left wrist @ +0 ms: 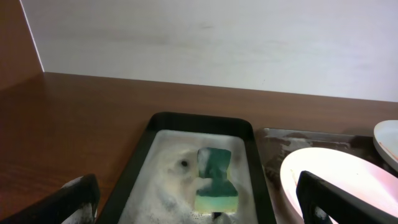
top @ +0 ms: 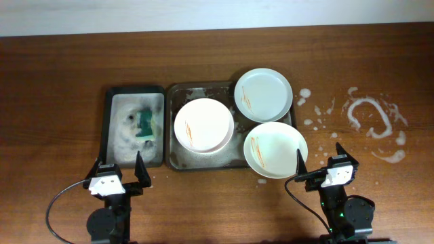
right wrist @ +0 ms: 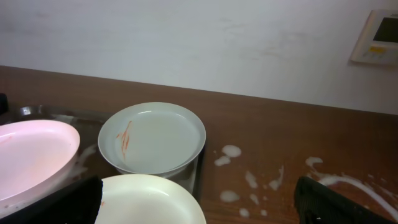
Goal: Clean dirty plates on tray and stack at the side
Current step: 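Reach left gripper to sponge and right gripper to white bowl rim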
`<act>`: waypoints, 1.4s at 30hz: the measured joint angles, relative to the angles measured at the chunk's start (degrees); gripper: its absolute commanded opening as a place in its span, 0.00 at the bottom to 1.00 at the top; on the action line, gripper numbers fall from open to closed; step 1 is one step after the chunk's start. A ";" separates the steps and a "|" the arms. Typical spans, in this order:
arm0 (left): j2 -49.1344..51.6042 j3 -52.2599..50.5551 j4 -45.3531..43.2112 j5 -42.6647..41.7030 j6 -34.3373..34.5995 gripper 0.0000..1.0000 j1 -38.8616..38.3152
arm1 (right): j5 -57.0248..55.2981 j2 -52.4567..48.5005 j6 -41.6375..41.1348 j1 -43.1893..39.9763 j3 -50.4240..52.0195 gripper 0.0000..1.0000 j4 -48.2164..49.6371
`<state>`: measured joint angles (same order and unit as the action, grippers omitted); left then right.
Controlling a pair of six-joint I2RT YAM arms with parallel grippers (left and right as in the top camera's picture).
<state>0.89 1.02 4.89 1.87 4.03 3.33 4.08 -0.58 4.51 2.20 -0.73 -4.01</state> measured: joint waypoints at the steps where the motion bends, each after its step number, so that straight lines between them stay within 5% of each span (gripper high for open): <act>1: 0.02 0.00 0.00 0.02 0.00 0.99 0.00 | 0.00 0.00 0.00 0.00 0.00 0.98 0.00; 14: 0.02 0.42 -4.74 -3.04 0.00 0.99 0.00 | 1.68 -0.02 0.00 0.00 -0.37 0.98 8.57; 19: 6.84 14.23 -0.85 -3.43 -0.02 0.99 0.00 | 3.91 -3.80 0.00 0.00 -9.66 0.98 8.74; 28: 33.92 42.75 19.39 -3.48 -0.20 0.99 0.00 | 11.21 -31.65 0.07 0.04 -38.14 0.98 -7.82; 36: 72.48 79.65 56.54 -7.52 -2.86 0.99 -0.07 | 26.71 -62.82 -3.30 0.07 -70.97 0.98 -40.37; 39: 80.74 85.05 60.94 -10.88 -3.13 0.99 -0.07 | 36.11 -72.54 -8.09 0.09 -72.24 0.99 -36.02; 41: 83.82 85.18 61.37 -14.14 -3.17 0.99 -0.07 | 40.02 -78.93 -14.08 0.35 -72.24 0.73 -31.76; 42: 85.05 85.24 60.46 -15.13 -3.17 0.99 -0.07 | 41.53 -83.27 -15.21 1.31 -72.43 0.70 -29.68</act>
<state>85.93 86.26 65.34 -13.26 0.86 3.27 45.60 -83.85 -10.70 3.51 -73.17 -33.69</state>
